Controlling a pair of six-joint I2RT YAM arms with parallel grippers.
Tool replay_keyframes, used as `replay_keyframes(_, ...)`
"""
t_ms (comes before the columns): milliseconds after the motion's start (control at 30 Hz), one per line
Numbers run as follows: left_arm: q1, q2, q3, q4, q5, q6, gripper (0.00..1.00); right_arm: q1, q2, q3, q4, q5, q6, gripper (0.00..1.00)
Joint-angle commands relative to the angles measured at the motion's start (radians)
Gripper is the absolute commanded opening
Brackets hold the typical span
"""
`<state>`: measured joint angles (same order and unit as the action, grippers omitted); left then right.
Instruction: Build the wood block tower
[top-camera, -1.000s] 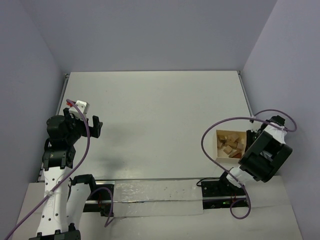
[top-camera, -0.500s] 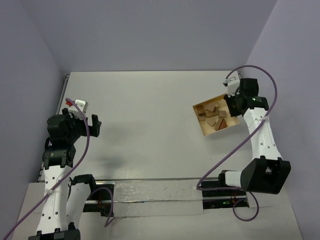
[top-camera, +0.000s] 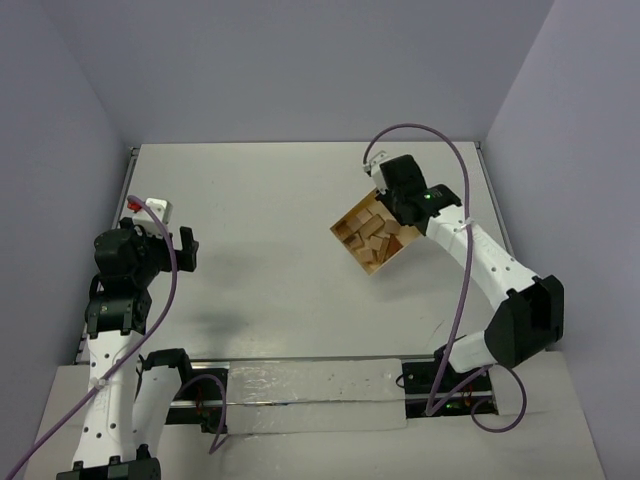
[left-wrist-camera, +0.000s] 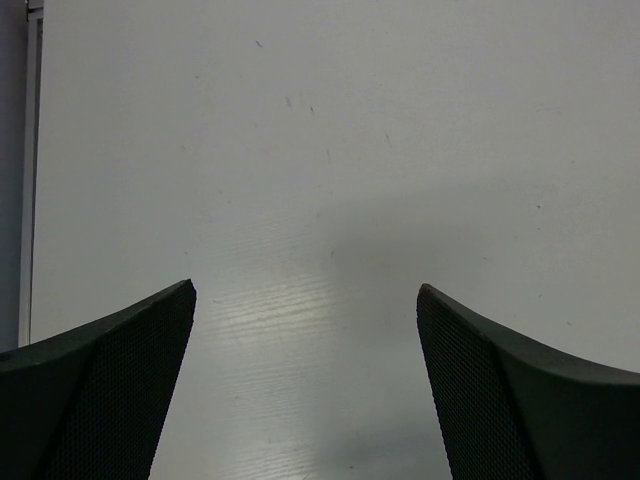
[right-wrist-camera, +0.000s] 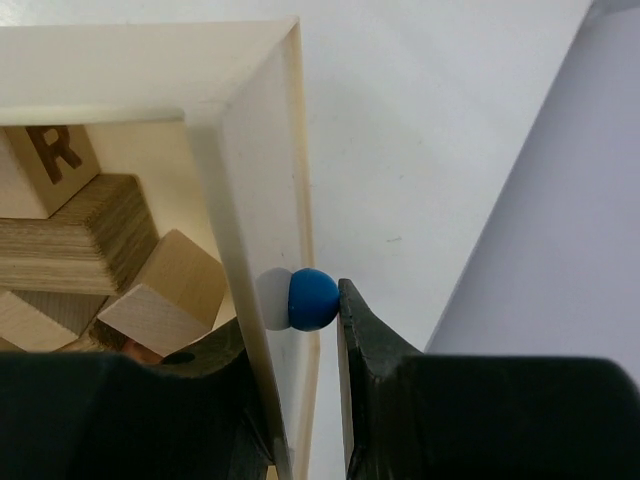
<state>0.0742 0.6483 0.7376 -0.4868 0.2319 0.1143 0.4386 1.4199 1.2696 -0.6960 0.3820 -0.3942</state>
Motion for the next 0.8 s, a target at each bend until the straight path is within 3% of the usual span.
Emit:
replay_keyframes(0,0.007,-0.006,0.036,0.054,-0.021,-0.019,0.97,0.103,-0.007,0.024,0.218,0.203,-0.001,0.0)
replay_keyframes(433,0.008,-0.009,0.035,0.076,-0.109,-0.045,0.97,0.313,0.029,-0.115,0.631,0.543,-0.176,0.0)
replay_keyframes(667,0.007,-0.003,0.032,0.085,-0.156,-0.053,0.98,0.392,0.046,-0.229,0.903,0.642,-0.379,0.0)
replay_keyframes(767,0.009,-0.001,0.034,0.088,-0.16,-0.056,0.98,0.44,0.065,-0.289,1.116,0.675,-0.487,0.0)
